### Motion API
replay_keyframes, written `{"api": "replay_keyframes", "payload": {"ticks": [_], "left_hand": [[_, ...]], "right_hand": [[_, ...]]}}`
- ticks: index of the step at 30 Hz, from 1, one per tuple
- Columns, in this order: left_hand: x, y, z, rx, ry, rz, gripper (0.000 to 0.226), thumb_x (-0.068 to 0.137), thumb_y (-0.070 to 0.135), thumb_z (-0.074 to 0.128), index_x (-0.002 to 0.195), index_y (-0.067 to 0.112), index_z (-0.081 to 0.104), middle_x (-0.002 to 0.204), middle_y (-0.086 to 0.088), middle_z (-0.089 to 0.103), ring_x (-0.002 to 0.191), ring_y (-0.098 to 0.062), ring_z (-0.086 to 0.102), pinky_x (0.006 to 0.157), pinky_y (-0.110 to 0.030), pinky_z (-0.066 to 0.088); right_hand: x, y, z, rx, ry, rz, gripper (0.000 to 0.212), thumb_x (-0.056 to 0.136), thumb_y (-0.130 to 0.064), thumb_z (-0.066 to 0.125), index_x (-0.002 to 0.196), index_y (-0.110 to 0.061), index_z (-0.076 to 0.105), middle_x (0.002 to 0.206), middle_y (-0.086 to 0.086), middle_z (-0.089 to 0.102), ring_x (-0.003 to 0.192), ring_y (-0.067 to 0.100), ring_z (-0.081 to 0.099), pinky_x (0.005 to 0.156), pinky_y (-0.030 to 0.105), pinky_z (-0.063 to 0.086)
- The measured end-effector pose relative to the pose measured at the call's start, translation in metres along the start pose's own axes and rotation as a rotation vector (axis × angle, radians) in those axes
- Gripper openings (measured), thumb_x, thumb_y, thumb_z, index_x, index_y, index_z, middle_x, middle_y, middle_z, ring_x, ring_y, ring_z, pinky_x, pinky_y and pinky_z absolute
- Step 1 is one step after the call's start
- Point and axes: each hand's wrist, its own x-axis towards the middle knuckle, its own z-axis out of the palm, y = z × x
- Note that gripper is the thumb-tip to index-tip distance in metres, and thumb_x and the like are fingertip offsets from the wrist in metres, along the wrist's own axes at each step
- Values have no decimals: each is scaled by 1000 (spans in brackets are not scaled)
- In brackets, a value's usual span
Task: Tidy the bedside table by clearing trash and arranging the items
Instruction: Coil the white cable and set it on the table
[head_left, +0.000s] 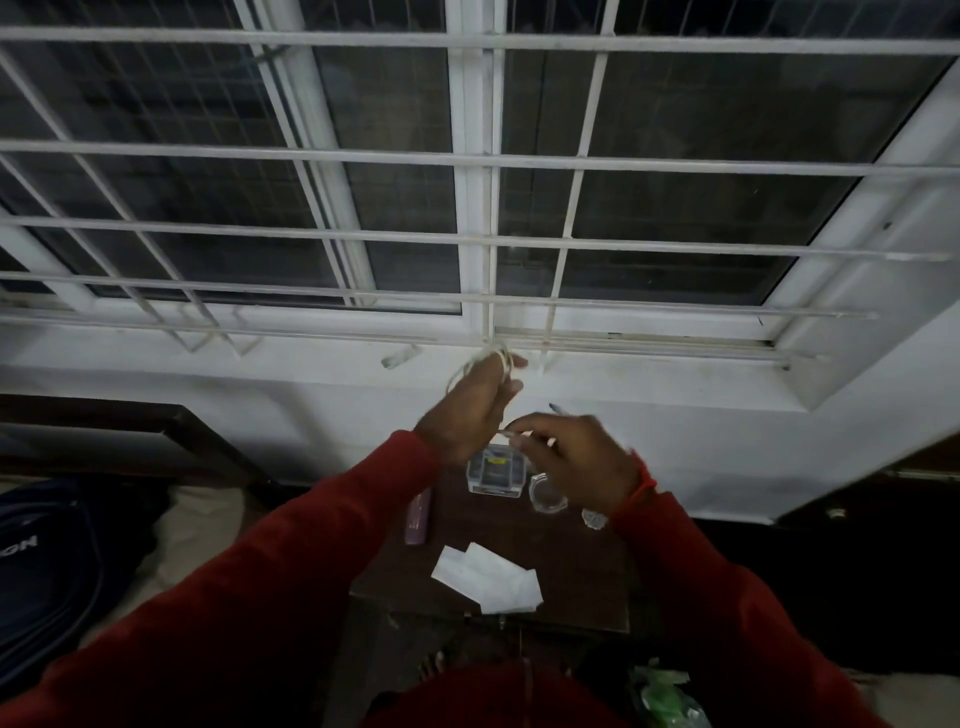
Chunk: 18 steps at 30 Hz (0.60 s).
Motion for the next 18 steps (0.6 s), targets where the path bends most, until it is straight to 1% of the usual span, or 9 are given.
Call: {"api": "replay_keyframes", "payload": {"ticks": [3,5,6,7,9,12,14,16,18], "left_hand": [[-17,12,-4,-240,-395,-266,52,111,45,27,96,15,67,75,-2,52,56,-4,48,59,-17,45],[-25,26,-3,-477,-587,-438,77,103,66,11,84,19,70,67,-9,40,47,-9,40,46,-20,41],[-27,33,-1,-607,-606,-491,80,99,71,10,79,19,68,63,-7,36,43,-9,35,42,-19,37],[-26,36,0,-737,-583,-531,77,97,74,15,74,19,64,59,-2,33,40,-7,30,39,-18,33],[-21,43,0,-959,-492,-558,64,97,72,28,71,20,54,56,5,28,37,-5,24,36,-18,26],[-9,44,-3,-1244,-294,-503,51,105,57,32,77,19,52,57,7,31,39,-4,27,40,-19,26],[0,43,-1,-1331,-64,-479,47,109,49,31,88,16,57,60,6,40,43,-6,36,46,-22,34],[7,36,2,-1208,146,-411,43,111,40,30,102,12,61,67,4,50,53,-9,49,56,-25,48],[9,24,3,-850,273,-328,36,112,32,31,116,11,61,80,1,55,68,-11,58,68,-26,55]], "right_hand": [[4,10,-28,-26,100,71,28,81,-55,63,86,-29,71,78,-13,72,69,3,64,75,37,55],[5,19,-36,62,120,116,24,75,-50,75,79,-27,71,76,-11,71,74,9,66,74,34,54],[6,22,-36,162,126,127,16,76,-39,79,78,-25,72,77,-9,72,76,12,67,75,33,54],[6,25,-35,279,134,138,7,80,-25,79,79,-23,73,78,-9,73,76,13,67,75,30,53],[5,29,-28,431,182,175,19,89,-5,68,83,-22,73,75,-12,71,68,3,61,69,19,49],[0,30,-6,499,209,251,28,99,-6,54,94,-27,71,62,-10,54,53,1,45,52,20,40],[-4,30,12,427,148,264,25,102,-12,50,104,-29,68,59,-11,50,50,1,45,53,22,40],[-8,20,25,328,54,250,26,103,-16,49,121,-24,65,63,-11,55,51,1,52,56,19,43],[-12,7,30,239,-8,184,26,102,-15,52,124,-15,66,71,-10,62,55,-4,59,60,9,43]]}}
